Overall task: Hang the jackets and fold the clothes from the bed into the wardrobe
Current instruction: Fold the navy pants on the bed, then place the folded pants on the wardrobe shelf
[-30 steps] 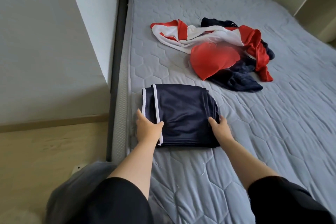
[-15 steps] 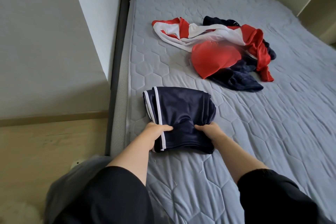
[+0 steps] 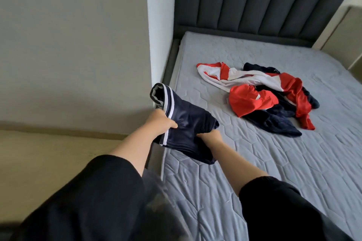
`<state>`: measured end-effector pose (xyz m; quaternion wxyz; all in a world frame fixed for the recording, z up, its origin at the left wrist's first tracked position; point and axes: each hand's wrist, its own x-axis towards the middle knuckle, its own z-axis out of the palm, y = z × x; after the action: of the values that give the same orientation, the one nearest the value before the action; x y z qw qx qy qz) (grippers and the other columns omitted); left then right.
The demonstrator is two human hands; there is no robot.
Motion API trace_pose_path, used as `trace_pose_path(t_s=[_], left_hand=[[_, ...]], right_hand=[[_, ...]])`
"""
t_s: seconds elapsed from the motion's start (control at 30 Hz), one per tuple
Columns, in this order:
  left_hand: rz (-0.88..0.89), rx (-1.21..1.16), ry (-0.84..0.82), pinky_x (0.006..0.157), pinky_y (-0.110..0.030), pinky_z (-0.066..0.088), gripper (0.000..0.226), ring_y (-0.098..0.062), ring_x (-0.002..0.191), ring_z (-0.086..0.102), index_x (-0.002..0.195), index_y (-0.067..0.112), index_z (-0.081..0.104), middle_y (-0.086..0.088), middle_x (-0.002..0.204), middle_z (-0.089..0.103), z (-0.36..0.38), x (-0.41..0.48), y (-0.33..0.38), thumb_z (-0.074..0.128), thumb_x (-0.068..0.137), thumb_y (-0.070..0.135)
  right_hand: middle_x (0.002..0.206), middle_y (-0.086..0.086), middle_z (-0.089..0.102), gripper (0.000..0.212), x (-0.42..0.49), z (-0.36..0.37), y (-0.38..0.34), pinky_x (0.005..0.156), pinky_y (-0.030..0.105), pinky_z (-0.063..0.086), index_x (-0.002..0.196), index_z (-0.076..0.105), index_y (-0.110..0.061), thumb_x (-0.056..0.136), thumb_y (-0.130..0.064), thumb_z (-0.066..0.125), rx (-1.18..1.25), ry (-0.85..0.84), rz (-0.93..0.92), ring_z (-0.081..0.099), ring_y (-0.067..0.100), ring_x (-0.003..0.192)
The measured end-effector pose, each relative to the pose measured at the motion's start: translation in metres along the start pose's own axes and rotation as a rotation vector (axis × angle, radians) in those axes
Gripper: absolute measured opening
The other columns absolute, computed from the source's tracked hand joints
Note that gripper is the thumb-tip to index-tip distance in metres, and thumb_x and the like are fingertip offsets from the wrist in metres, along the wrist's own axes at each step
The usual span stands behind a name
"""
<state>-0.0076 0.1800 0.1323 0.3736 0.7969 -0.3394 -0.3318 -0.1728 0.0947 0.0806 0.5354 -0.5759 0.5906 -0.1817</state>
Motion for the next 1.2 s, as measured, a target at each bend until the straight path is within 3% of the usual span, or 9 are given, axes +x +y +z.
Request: trace_pose_path(t_s=[0.17, 0.23, 0.33, 0.5, 0.57, 0.8, 0.9, 1.07, 1.2], left_hand=[[0.083, 0.103, 0.166, 0.068, -0.034, 0.052, 0.033, -0.025, 0.083, 0.063, 0.1, 0.005, 0.062, -0.011, 0.097, 0.067, -0.09, -0.025, 0.001, 0.074, 0.07, 0.012], [0.087, 0.144, 0.237, 0.057, -0.027, 0.046, 0.027, -0.022, 0.078, 0.061, 0.093, 0.011, 0.06, -0.005, 0.089, 0.065, -0.124, -0.032, -0.005, 0.074, 0.07, 0.013], [0.084, 0.204, 0.334, 0.06, -0.031, 0.05, 0.03, -0.022, 0.077, 0.061, 0.094, 0.016, 0.057, 0.0, 0.086, 0.063, -0.172, -0.037, -0.02, 0.072, 0.068, 0.013], [0.072, 0.366, 0.446, 0.057, -0.027, 0.044, 0.029, -0.019, 0.074, 0.058, 0.092, 0.025, 0.051, 0.006, 0.084, 0.059, -0.261, -0.019, -0.063, 0.064, 0.07, 0.012], [0.059, 0.421, 0.467, 0.056, -0.028, 0.043, 0.027, -0.021, 0.074, 0.058, 0.09, 0.025, 0.051, 0.006, 0.082, 0.058, -0.3, 0.001, -0.091, 0.06, 0.07, 0.011], [-0.018, 0.678, 0.373, 0.059, -0.03, 0.043, 0.023, -0.024, 0.073, 0.056, 0.092, 0.02, 0.052, 0.002, 0.081, 0.057, -0.42, 0.076, -0.199, 0.056, 0.071, 0.013], [-0.046, 0.776, 0.275, 0.056, -0.03, 0.038, 0.02, -0.025, 0.071, 0.056, 0.089, 0.02, 0.048, 0.002, 0.077, 0.053, -0.466, 0.078, -0.217, 0.054, 0.072, 0.011], [-0.064, 0.957, 0.137, 0.055, -0.03, 0.029, 0.021, -0.026, 0.07, 0.049, 0.086, 0.018, 0.04, -0.004, 0.079, 0.053, -0.551, 0.05, -0.19, 0.053, 0.075, 0.006], [-0.091, 1.059, 0.091, 0.06, -0.031, 0.032, 0.022, -0.024, 0.08, 0.057, 0.1, 0.015, 0.051, -0.004, 0.09, 0.058, -0.623, 0.003, -0.128, 0.052, 0.08, 0.005]], right_hand=[[0.099, 0.02, 0.065, 0.022, -0.03, 0.055, -0.062, 0.089, 0.046, 0.049, 0.101, 0.059, 0.002, 0.082, -0.008, 0.06, -0.049, -0.124, -0.173, 0.061, 0.033, 0.097], [0.097, 0.018, 0.066, 0.01, -0.04, 0.082, -0.083, 0.089, 0.046, 0.049, 0.093, 0.059, -0.007, 0.083, -0.011, 0.059, -0.103, -0.2, -0.25, 0.061, 0.035, 0.099], [0.097, 0.01, 0.066, 0.016, -0.05, 0.125, -0.111, 0.089, 0.043, 0.051, 0.099, 0.06, -0.011, 0.084, -0.017, 0.059, -0.165, -0.291, -0.301, 0.062, 0.03, 0.097], [0.079, 0.0, 0.058, 0.02, -0.061, 0.219, -0.161, 0.064, 0.029, 0.047, 0.101, 0.053, -0.008, 0.086, -0.02, 0.059, -0.324, -0.372, -0.382, 0.057, 0.017, 0.072], [0.079, -0.004, 0.055, 0.021, -0.058, 0.27, -0.183, 0.066, 0.03, 0.045, 0.102, 0.048, -0.011, 0.085, -0.017, 0.059, -0.387, -0.404, -0.465, 0.056, 0.018, 0.075], [0.127, 0.009, 0.052, 0.056, -0.03, 0.456, -0.25, 0.075, 0.029, 0.041, 0.135, 0.035, -0.011, 0.085, -0.014, 0.059, -0.424, -0.505, -0.576, 0.053, 0.019, 0.091], [0.145, 0.011, 0.034, 0.071, -0.034, 0.503, -0.28, 0.095, 0.032, 0.039, 0.147, 0.021, -0.012, 0.087, -0.01, 0.058, -0.534, -0.528, -0.658, 0.043, 0.029, 0.124], [0.158, 0.008, 0.007, 0.094, -0.076, 0.533, -0.357, 0.118, 0.037, 0.015, 0.152, 0.0, -0.016, 0.082, -0.02, 0.063, -0.773, -0.43, -0.957, 0.01, 0.027, 0.145], [0.16, 0.007, -0.01, 0.099, -0.134, 0.529, -0.437, 0.116, 0.047, -0.005, 0.152, 0.002, -0.023, 0.078, -0.038, 0.066, -1.181, -0.486, -1.341, -0.012, 0.028, 0.146]])
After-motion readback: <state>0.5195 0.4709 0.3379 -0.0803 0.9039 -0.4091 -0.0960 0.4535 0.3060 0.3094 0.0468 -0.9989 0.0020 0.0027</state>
